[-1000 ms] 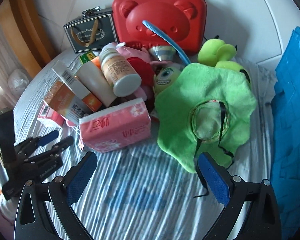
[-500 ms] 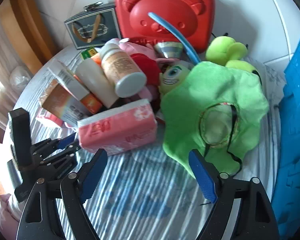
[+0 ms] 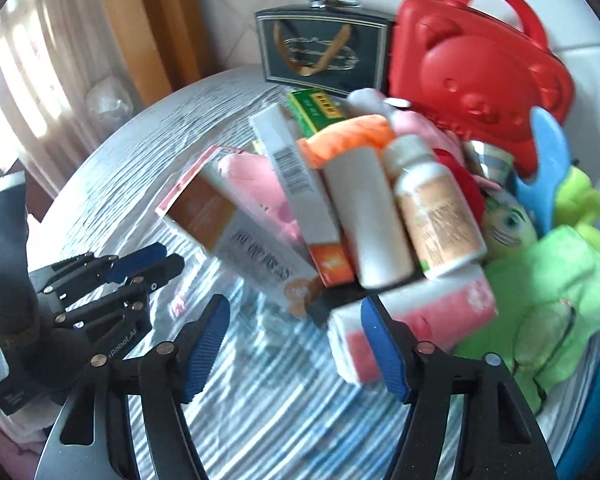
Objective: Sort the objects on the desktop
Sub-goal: 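Grasp red-white ointment tube with left tool while right tool grasps white barcode box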
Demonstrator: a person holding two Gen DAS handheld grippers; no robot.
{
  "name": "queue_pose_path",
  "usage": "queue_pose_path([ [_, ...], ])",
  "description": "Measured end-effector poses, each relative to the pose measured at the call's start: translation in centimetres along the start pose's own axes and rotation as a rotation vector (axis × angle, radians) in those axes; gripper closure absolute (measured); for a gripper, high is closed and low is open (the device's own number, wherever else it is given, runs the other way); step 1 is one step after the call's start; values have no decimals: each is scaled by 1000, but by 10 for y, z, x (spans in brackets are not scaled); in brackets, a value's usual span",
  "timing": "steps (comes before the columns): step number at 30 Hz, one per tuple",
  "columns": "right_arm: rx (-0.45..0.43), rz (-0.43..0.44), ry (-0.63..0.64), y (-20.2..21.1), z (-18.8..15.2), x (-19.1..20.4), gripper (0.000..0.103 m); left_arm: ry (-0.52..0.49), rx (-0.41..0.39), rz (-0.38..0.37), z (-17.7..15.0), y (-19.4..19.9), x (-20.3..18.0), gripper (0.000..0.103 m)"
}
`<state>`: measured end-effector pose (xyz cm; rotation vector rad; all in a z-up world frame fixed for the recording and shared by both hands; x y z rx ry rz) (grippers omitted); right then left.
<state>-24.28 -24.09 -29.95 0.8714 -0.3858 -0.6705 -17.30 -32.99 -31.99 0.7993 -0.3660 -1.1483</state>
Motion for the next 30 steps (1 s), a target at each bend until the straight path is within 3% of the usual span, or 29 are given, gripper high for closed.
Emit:
queue_pose_path([
  [5, 24, 14, 87, -27, 7, 24, 35, 25, 17, 5, -3, -11, 11, 87],
  [11, 53, -13, 157, -48, 1, 29, 35, 79, 74, -51, -17, -22, 19, 87],
  [15, 26, -22, 92, -37, 3, 12, 35, 61, 133, 16, -24, -25, 24, 86],
  [19, 19, -83, 38, -29, 5, -18, 35, 82, 159, 83, -35, -19, 50, 86],
  [21, 27, -74, -11, -28, 4, -30, 35, 93, 177, 96, -41, -14, 61, 86],
  [24, 28, -45, -39, -27, 3, -30, 35, 92, 197, 68, -46, -8, 61, 86],
  [30, 35, -16, 10, -37, 3, -6, 35, 46, 219, -9, -48, -10, 26, 86],
])
Point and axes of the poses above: each gripper's, at about its wrist camera, not at the fingertips, and y roughly against the way its jaws point, x to its left, z to its top, the point moved 5 cm from there along -y, roughly the way its jaws point, and after that the axes turned 6 degrees about -x, right-handed, at the moved point
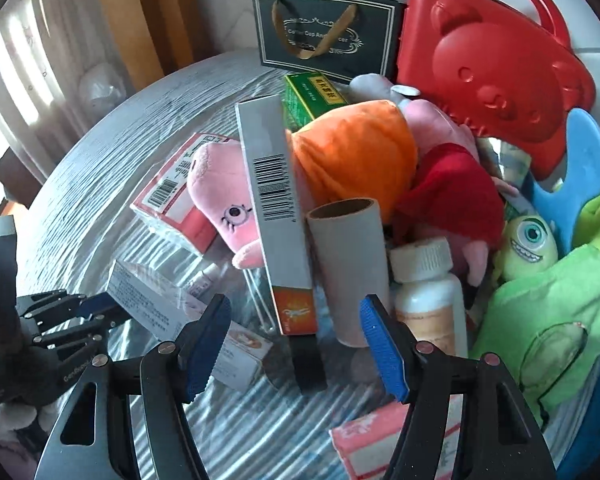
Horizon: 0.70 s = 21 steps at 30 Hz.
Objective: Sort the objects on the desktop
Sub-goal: 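Grasp red-white ointment tube with left tool while right tool grasps white barcode box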
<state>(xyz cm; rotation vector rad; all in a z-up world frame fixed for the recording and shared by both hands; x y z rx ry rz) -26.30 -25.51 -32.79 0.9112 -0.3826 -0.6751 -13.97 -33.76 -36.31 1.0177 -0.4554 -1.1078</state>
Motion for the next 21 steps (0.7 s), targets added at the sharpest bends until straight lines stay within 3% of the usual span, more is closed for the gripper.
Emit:
queue_pose_path([
  [3, 6, -7, 4, -12, 5, 1, 39, -24, -2, -13, 11, -10, -14, 86],
  [6, 14, 21, -11, -25, 11, 0, 64, -33, 0, -51, 24, -18, -27, 86],
  [7, 18, 15, -13, -28, 12, -1, 77, -44, 7, -58, 26, -21, -31, 86],
  [8, 16, 12, -20, -29, 12, -3, 80, -62, 11, -57, 28, -25, -37, 86],
  [10, 14, 35, -48, -22, 8, -9, 80, -111, 25, -39, 27, -33, -45, 86],
  [21, 2, 32, -200, 34, -30, -53, 80, -158, 20, -19, 10, -29, -43, 85],
])
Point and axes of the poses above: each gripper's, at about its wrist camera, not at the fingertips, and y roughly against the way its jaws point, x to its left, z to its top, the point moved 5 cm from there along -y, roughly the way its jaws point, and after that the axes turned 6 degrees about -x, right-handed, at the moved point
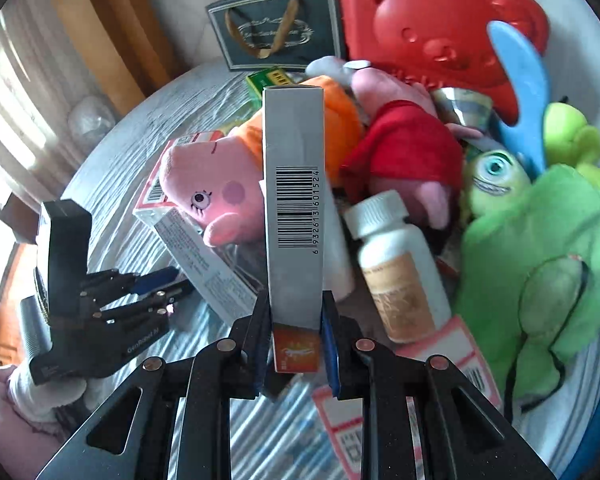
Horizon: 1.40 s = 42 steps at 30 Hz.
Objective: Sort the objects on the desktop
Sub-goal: 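Grasp red-white ointment tube with left tool while right tool grasps white barcode box, then carry ointment tube in left tool while right tool carries white box over crate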
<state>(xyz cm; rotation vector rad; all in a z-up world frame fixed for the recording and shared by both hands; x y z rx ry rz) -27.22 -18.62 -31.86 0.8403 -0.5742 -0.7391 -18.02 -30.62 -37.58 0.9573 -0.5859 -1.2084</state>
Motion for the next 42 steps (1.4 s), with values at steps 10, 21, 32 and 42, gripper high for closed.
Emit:
queue_pose_path([
  [10, -61, -21, -64, 34, -5, -4, 80, 76, -104, 41, -18, 64, 20, 86],
  [21, -257, -58, -44, 133, 2, 2, 80, -19, -378, -49, 44, 172, -37, 85],
  [32, -543, -255, -125, 302, -32, -45, 80, -218, -580, -234, 57, 268, -178, 86],
  [42, -682, -504, -246, 437, -78, -128, 80, -404, -663, -417, 46, 323, -346, 85],
])
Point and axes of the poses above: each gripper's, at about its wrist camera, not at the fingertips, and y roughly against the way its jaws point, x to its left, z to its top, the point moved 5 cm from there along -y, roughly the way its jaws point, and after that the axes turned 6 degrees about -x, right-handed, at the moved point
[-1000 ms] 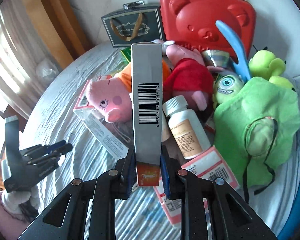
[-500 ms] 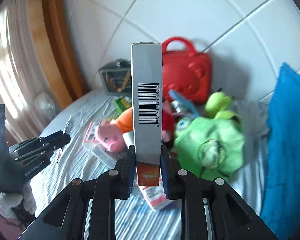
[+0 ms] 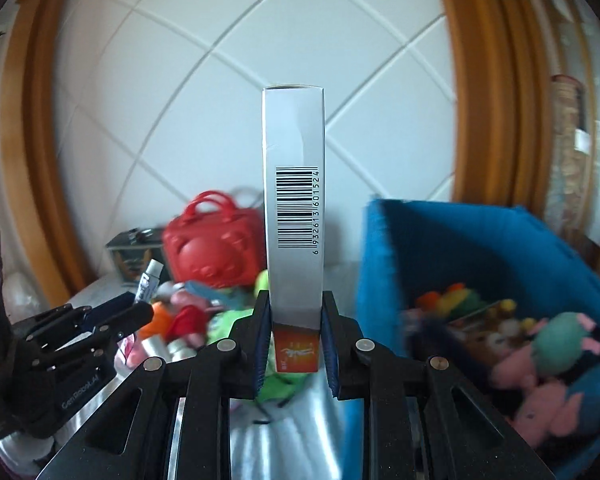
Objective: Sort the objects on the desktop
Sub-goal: 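Carry ointment tube in left tool while right tool carries white box over crate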
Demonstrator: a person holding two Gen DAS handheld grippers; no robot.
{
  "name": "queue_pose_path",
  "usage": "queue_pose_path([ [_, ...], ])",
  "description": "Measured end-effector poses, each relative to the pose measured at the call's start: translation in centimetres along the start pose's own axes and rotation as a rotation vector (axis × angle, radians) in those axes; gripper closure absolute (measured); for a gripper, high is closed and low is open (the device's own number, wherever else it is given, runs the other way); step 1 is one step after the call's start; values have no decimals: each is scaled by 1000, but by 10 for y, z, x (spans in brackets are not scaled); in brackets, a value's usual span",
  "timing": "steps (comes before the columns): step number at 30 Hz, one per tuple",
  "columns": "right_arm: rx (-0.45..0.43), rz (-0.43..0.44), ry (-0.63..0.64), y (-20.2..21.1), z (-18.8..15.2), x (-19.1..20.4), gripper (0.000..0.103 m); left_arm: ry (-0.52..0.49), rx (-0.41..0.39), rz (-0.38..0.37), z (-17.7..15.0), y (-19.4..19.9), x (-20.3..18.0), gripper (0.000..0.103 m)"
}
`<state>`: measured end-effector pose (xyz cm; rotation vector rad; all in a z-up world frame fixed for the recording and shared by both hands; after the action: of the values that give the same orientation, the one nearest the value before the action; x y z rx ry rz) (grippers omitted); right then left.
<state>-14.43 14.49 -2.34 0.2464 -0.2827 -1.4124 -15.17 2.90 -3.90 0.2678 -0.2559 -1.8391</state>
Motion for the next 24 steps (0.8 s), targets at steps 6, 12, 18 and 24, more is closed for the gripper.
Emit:
queue_pose_path([
  [6, 30, -113, -46, 11, 9, -97, 80, -48, -24, -90, 29, -27, -91, 85],
  [12, 85, -162, -56, 3, 6, -160, 80, -109, 12, -114, 43, -57, -163, 86],
  [18, 179, -161, -43, -13, -8, -197, 80, -183, 126, -75, 43, -96, -206, 85],
  [24, 240, -132, -14, -20, -17, -214, 80, -183, 170, -30, 44, -102, -217, 85],
])
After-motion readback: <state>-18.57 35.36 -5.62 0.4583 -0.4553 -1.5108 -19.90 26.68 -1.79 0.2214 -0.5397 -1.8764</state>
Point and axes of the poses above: each gripper's, at about its wrist camera, not at the fingertips, and y roughly against the way its jaws point, x to its left, z to its top, the point moved 5 cm from there along -y, roughly the way its jaws point, and after that the axes turned 6 degrees about -x, right-handed, at the moved point
